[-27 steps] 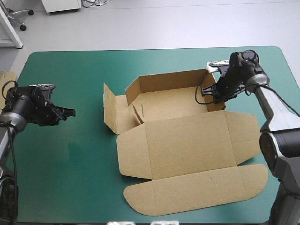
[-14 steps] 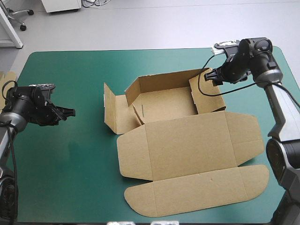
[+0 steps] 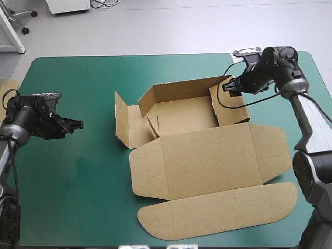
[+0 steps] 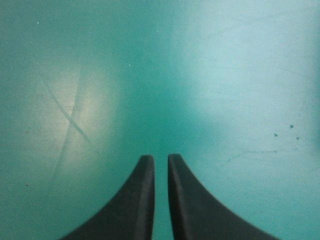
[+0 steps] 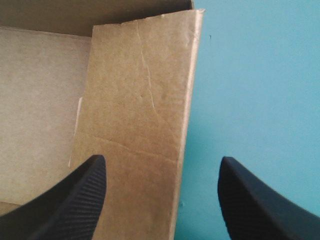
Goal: Fold the box
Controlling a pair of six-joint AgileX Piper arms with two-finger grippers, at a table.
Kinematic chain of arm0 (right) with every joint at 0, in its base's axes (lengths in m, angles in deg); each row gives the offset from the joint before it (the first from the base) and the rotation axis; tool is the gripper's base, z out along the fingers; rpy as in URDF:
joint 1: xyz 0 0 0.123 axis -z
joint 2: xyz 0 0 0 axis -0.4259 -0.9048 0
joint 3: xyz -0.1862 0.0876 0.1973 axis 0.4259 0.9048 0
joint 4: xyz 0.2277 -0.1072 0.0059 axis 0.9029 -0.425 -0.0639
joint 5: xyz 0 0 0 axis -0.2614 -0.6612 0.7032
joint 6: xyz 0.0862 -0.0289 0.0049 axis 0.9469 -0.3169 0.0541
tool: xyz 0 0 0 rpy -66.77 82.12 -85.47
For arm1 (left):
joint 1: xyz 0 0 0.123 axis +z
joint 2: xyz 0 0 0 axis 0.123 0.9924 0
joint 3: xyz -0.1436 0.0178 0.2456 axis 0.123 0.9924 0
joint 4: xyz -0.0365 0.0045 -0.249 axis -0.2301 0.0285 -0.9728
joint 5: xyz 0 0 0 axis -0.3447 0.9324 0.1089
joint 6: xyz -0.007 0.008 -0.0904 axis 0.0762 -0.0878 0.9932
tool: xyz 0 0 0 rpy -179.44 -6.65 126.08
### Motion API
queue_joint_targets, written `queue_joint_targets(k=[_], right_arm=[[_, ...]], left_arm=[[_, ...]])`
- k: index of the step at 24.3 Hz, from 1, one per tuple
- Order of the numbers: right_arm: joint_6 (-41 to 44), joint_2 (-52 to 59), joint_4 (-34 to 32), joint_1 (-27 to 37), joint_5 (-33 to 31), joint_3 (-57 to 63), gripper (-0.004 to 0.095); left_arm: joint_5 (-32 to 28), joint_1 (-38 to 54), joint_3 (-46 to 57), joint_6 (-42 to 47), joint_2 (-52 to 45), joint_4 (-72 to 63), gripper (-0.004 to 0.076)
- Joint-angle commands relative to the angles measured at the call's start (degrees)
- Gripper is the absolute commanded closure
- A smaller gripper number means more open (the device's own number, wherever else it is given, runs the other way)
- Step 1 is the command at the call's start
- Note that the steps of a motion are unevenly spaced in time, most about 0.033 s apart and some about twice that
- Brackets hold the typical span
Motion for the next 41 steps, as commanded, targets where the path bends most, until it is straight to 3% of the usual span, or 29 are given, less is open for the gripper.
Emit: queue_joint_targets(k=[1,4,9,12,17,18,32,41], right_arm=[[-1.28,0.47,-0.07,-0.53,2.21,-1.08,0.0299],[0.12,-2.24,-5.39,-2.59,1.2,-1.08,0.0299],[2.95,-4.5,-7.32,-4.35,0.97,-1.08,0.0332],[3.33,-5.91,-8.56,-4.35,0.37,-1.08,0.0501],[3.33,-7.29,-14.66,-4.35,0.26,-1.19,0.0897],[3.33,-7.29,-15.44,-4.35,0.26,-1.19,0.0939],[7.4,-5.42,-14.21,-4.11,1.73,-1.29,0.094],[4.28,1.23,-7.35,0.81,2.01,-1.29,0.094]], left_arm=[[-0.74,-0.11,-1.69,0.11,-2.15,-0.15,0.0656],[-0.74,-0.11,-1.69,0.11,-2.15,-0.26,0.0656],[-0.84,-0.11,-1.69,0.02,-2.15,-0.55,0.0656],[-0.84,-0.11,-1.69,0.02,-2.15,-0.79,0.0656],[-0.34,-0.11,-1.69,-0.8,-2.15,-0.93,0.0656],[-0.34,-0.11,-1.69,-0.8,-2.15,-1.09,0.0656],[-1.56,-0.11,-1.69,-1.48,-2.15,-1.17,0.0656],[-4.38,-0.01,-1.69,-2.06,-1.65,-2.01,0.0656]])
